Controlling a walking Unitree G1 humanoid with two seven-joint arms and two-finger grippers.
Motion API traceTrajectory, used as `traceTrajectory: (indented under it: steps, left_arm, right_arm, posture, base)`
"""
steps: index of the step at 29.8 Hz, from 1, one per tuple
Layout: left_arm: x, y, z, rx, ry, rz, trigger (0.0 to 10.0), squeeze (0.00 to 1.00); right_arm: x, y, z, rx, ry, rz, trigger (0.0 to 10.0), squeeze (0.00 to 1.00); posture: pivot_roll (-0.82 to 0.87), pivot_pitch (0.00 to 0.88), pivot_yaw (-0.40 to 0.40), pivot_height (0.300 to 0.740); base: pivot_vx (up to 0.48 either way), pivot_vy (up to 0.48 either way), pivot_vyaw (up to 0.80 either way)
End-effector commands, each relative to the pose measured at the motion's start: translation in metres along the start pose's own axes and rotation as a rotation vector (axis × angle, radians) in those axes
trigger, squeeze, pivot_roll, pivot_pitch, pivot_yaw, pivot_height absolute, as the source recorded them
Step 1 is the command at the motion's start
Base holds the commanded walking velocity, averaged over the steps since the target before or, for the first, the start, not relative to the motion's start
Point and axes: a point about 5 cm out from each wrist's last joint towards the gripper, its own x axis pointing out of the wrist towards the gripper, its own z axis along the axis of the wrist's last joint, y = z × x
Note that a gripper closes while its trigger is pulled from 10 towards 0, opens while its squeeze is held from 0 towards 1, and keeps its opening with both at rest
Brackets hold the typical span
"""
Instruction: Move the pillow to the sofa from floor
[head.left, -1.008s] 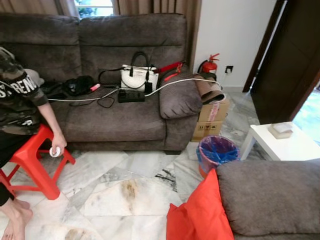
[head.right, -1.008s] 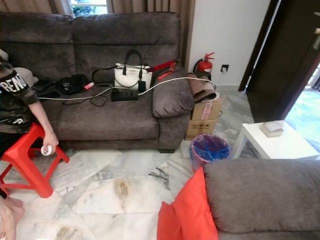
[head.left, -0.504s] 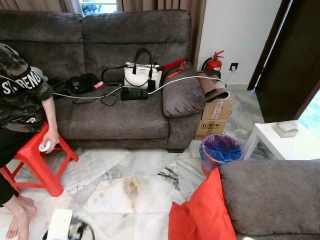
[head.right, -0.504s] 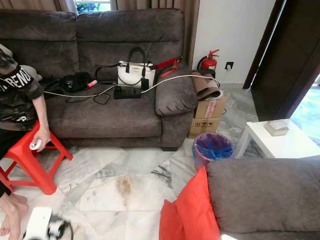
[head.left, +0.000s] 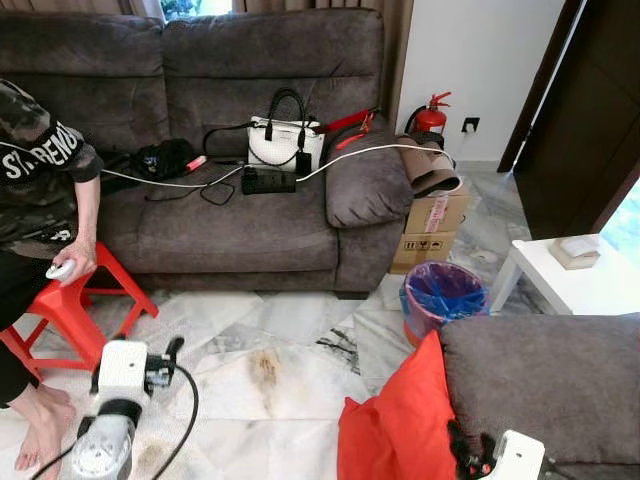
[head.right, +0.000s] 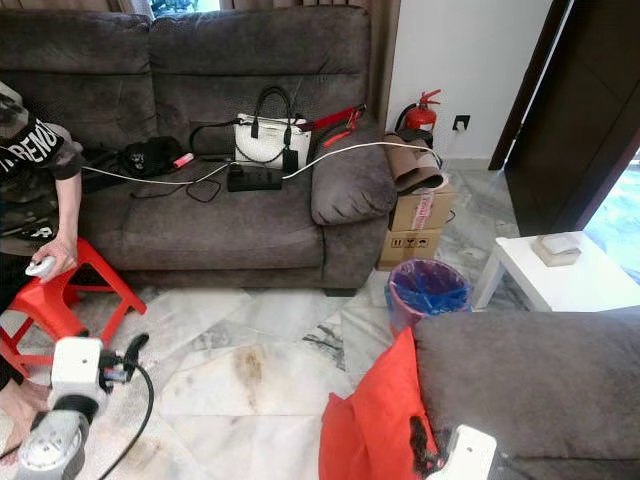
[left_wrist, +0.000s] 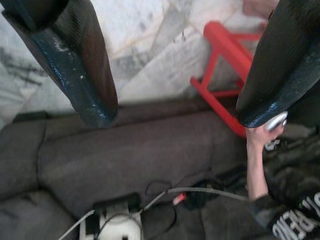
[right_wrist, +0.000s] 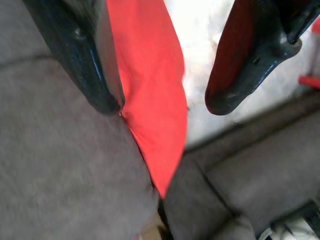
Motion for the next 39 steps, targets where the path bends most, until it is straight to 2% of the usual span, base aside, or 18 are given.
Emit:
traceTrajectory:
  steps: [1, 6, 8, 9, 11, 14, 18, 21, 24, 28, 31, 33, 39]
  left_arm:
    - [0.004, 0.001, 0.004, -0.002, -0.001, -0.019, 10.0, 0.0]
    - [0.009, -0.007, 0.008, 0.046, 0.004, -0.089, 10.0, 0.0]
    - [0.013, -0.009, 0.012, 0.064, -0.002, -0.092, 10.0, 0.0]
    - [0.014, -0.006, 0.017, 0.056, -0.019, -0.068, 10.0, 0.0]
    - [0.014, -0.005, 0.018, 0.054, -0.026, -0.056, 10.0, 0.0]
    - [0.013, -0.002, 0.023, 0.002, -0.044, -0.015, 10.0, 0.0]
    - [0.014, -0.013, 0.034, -0.034, -0.081, -0.051, 10.0, 0.0]
    - [0.017, -0.023, 0.037, -0.061, -0.07, -0.105, 10.0, 0.0]
    - [0.021, -0.021, 0.032, -0.096, -0.035, -0.096, 10.0, 0.0]
    - [0.025, -0.016, 0.024, -0.164, 0.022, -0.048, 10.0, 0.0]
    - [0.025, -0.016, 0.023, -0.183, 0.03, -0.038, 10.0, 0.0]
    - [0.025, -0.019, 0.022, -0.223, 0.039, -0.02, 10.0, 0.0]
    - [0.024, -0.024, 0.019, -0.281, 0.043, 0.003, 10.0, 0.0]
  right_arm:
    - [0.002, 0.004, 0.003, 0.025, -0.037, 0.003, 10.0, 0.0]
    - [0.006, 0.013, 0.011, 0.08, -0.103, 0.008, 10.0, 0.0]
    - [0.008, 0.019, 0.017, 0.075, -0.131, 0.043, 10.0, 0.0]
    - [0.01, 0.025, 0.023, 0.04, -0.158, 0.086, 10.0, 0.0]
    - [0.01, 0.027, 0.026, 0.036, -0.169, 0.102, 10.0, 0.0]
    - [0.015, 0.031, 0.039, 0.028, -0.212, 0.136, 10.0, 0.0]
    - [0.021, 0.032, 0.051, 0.052, -0.246, 0.135, 10.0, 0.0]
    - [0.023, 0.04, 0.05, 0.057, -0.233, 0.139, 10.0, 0.0]
    - [0.024, 0.047, 0.04, 0.041, -0.175, 0.144, 10.0, 0.0]
    - [0.025, 0.06, 0.033, -0.04, -0.115, 0.216, 10.0, 0.0]
    - [0.027, 0.06, 0.038, -0.045, -0.118, 0.232, 10.0, 0.0]
    - [0.032, 0.053, 0.048, -0.074, -0.117, 0.236, 10.0, 0.0]
    - [0.037, 0.047, 0.06, -0.109, -0.121, 0.24, 10.0, 0.0]
  posture:
    - [0.15, 0.065, 0.079, 0.74]
    - [0.12, 0.051, 0.099, 0.74]
    - [0.11, 0.046, 0.093, 0.74]
    - [0.11, 0.046, 0.087, 0.74]
    - [0.11, 0.048, 0.08, 0.74]
    - [0.12, 0.053, 0.064, 0.74]
    - [0.14, 0.065, 0.075, 0.74]
    - [0.13, 0.069, 0.104, 0.74]
    - [0.1, 0.065, 0.105, 0.74]
    - [0.06, 0.066, 0.086, 0.74]
    - [0.06, 0.061, 0.063, 0.74]
    - [0.06, 0.049, 0.037, 0.74]
    - [0.05, 0.039, -0.006, 0.74]
  base:
    - [0.0, 0.0, 0.0]
    - [0.0, 0.0, 0.0]
    - [0.0, 0.0, 0.0]
    - [0.0, 0.0, 0.0]
    - [0.0, 0.0, 0.0]
    - [0.0, 0.0, 0.0]
    - [0.0, 0.0, 0.0]
    - [0.0, 0.0, 0.0]
    - [0.0, 0.0, 0.0]
    - [0.0, 0.0, 0.0]
    - [0.0, 0.0, 0.0]
    - [0.0, 0.0, 0.0]
    - [0.0, 0.0, 0.0]
